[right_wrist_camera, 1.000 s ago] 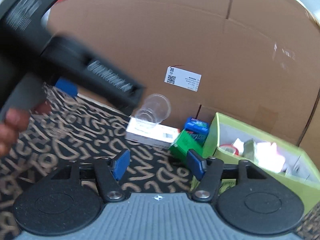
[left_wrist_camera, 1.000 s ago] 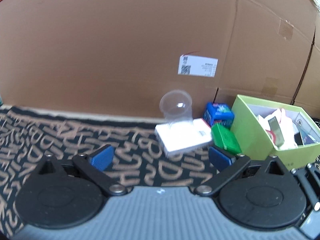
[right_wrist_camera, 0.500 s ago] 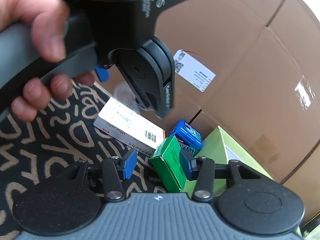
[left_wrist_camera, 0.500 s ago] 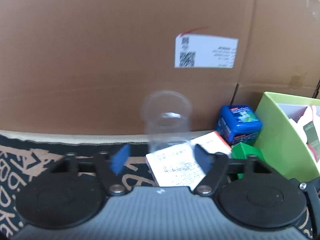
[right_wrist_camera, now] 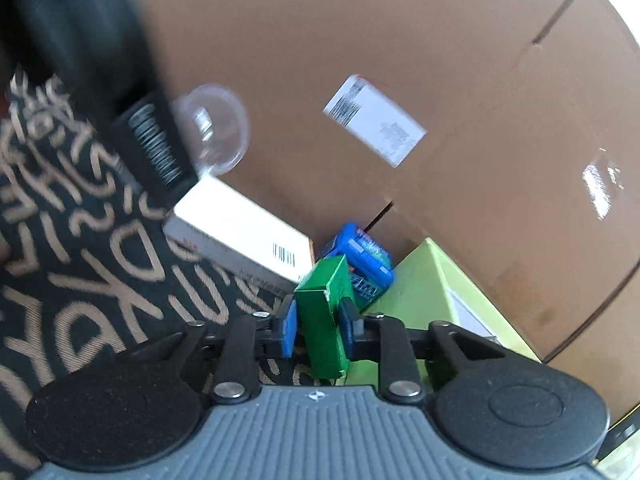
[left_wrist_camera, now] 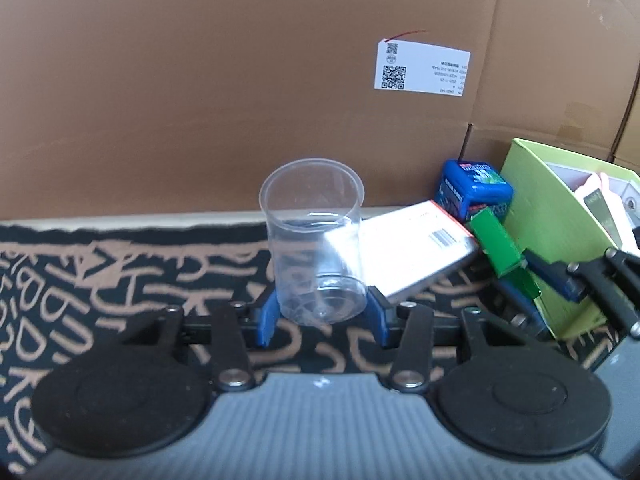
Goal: Organize objects
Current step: 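Grasp the clear plastic cup with the left gripper while the right grasps the green box, then carry the cup and green box into the lime-green box and release both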
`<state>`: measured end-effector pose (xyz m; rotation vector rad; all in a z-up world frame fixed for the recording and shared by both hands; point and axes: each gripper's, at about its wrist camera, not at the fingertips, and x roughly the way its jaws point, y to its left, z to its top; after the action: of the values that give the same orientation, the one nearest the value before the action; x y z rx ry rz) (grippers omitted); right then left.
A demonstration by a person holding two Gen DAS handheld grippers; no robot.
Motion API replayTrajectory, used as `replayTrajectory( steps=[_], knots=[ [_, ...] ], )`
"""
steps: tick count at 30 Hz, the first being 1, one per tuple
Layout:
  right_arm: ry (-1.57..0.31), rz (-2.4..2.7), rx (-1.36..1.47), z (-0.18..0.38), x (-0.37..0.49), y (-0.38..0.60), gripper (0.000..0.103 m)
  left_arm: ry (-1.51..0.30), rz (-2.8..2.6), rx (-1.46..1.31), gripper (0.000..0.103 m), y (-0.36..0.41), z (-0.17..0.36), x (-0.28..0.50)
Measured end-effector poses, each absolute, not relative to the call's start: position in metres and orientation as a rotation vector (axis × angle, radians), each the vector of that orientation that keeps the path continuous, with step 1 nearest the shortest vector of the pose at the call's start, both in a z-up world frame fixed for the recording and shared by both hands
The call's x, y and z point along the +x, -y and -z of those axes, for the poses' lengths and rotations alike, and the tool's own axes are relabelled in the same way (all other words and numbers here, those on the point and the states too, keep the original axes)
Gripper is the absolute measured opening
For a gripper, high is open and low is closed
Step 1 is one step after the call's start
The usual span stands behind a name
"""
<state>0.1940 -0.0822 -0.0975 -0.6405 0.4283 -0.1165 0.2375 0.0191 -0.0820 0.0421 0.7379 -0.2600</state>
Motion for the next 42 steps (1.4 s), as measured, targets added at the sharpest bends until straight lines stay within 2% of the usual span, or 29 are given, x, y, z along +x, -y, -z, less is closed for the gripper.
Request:
replayTrajectory(
  steps=[9,14,15,18,21,25,29,31,32,33,34,42],
  knots=[
    [-0.437,-0.116,-0.186,0.046,0.12,0.125,0.021,-0.767,0.348,0.066,0.045,-0.032,0.075,0.181],
    [-0.497,-0.146,0.024,0.044,0.074,0.155,0.021,-0.777,0.422,0.108,0.046,-0.031,0.078,0.146],
    [-0.507,-0.137,0.037,0.047,0.067,0.159,0.021,-0.774,0.423,0.12,0.049,-0.03,0.079,0.141],
    [-0.534,-0.11,0.083,0.057,0.052,0.171,0.023,-0.755,0.373,0.147,0.079,-0.027,0.081,0.135],
    [-0.543,-0.098,0.111,0.061,0.05,0.177,0.025,-0.74,0.332,0.155,0.08,-0.025,0.079,0.137],
    [-0.534,-0.107,0.091,0.063,0.056,0.172,0.034,-0.754,0.324,0.155,0.085,-0.017,0.078,0.147],
    [-0.529,-0.13,0.101,0.065,0.068,0.171,0.034,-0.765,0.307,0.18,0.081,-0.01,0.081,0.155],
    [-0.534,-0.132,0.097,0.067,0.07,0.17,0.034,-0.786,0.312,0.186,0.066,-0.008,0.083,0.158],
    [-0.541,-0.132,0.093,0.069,0.072,0.17,0.026,-0.798,0.314,0.186,0.062,-0.007,0.085,0.159],
    [-0.544,-0.129,0.091,0.07,0.073,0.17,0.021,-0.81,0.315,0.187,0.049,-0.007,0.087,0.16],
    [-0.543,-0.128,0.093,0.071,0.072,0.17,0.022,-0.825,0.317,0.186,0.046,-0.007,0.089,0.161],
    [-0.443,-0.089,0.154,0.05,0.051,0.194,0.021,-0.749,0.381,0.182,0.045,0.012,0.062,0.138]
  ],
)
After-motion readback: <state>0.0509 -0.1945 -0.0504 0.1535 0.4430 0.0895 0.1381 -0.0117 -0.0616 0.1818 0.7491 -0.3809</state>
